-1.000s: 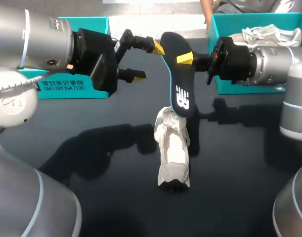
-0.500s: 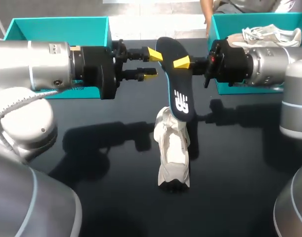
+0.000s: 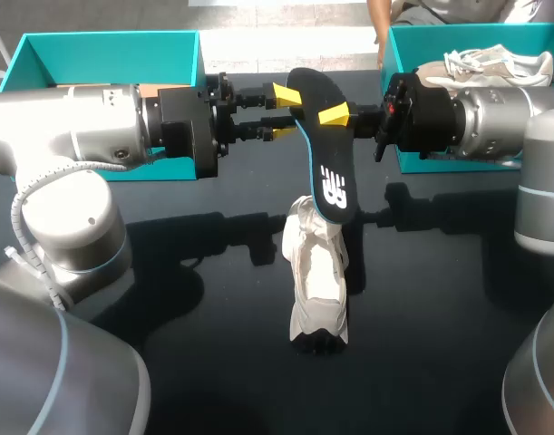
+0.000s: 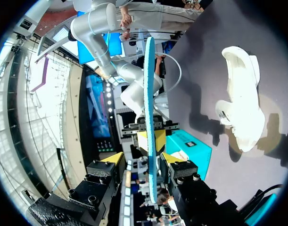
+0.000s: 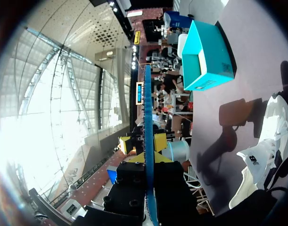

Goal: Take the shoe out of the shoebox, open the shoe tongue, remove and reinsert the insole, then place the shoe into the shoebox

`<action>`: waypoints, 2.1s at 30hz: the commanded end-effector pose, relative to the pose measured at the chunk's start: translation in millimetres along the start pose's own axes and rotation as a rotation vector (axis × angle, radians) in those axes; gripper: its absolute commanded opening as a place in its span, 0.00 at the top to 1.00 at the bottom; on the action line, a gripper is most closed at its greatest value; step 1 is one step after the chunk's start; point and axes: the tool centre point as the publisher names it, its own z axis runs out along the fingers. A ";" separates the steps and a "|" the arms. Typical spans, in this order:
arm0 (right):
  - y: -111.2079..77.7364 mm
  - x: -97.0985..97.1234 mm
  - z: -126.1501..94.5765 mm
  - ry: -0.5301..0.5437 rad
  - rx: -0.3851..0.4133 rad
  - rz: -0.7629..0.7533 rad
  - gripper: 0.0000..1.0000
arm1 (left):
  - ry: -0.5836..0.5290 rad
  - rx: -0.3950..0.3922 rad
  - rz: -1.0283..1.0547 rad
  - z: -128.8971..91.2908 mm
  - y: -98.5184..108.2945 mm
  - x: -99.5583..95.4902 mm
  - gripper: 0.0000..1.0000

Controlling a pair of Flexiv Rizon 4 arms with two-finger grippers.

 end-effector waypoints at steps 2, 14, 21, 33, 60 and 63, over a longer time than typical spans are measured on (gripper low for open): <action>1.4 -1.5 5.2 -0.009 0.003 0.005 1.00 | 0.015 0.002 0.003 0.0 4.3 2.2 0.51; 0.7 -4.9 15.7 -0.035 0.018 0.005 1.00 | 0.064 0.020 0.017 13.0 15.4 5.8 0.61; -1.8 -5.5 19.8 -0.039 0.025 0.007 1.00 | 0.068 0.015 0.018 21.4 19.5 8.0 0.77; -3.3 -5.2 18.2 -0.037 0.022 0.011 1.00 | 0.098 0.015 0.002 23.8 18.3 20.0 0.74; -7.3 -7.9 20.2 -0.033 -0.009 0.042 1.00 | 0.098 -0.049 0.025 20.8 18.5 31.1 1.00; -7.8 -8.4 19.6 -0.032 -0.011 0.043 1.00 | 0.085 -0.045 0.018 21.7 17.1 30.9 1.00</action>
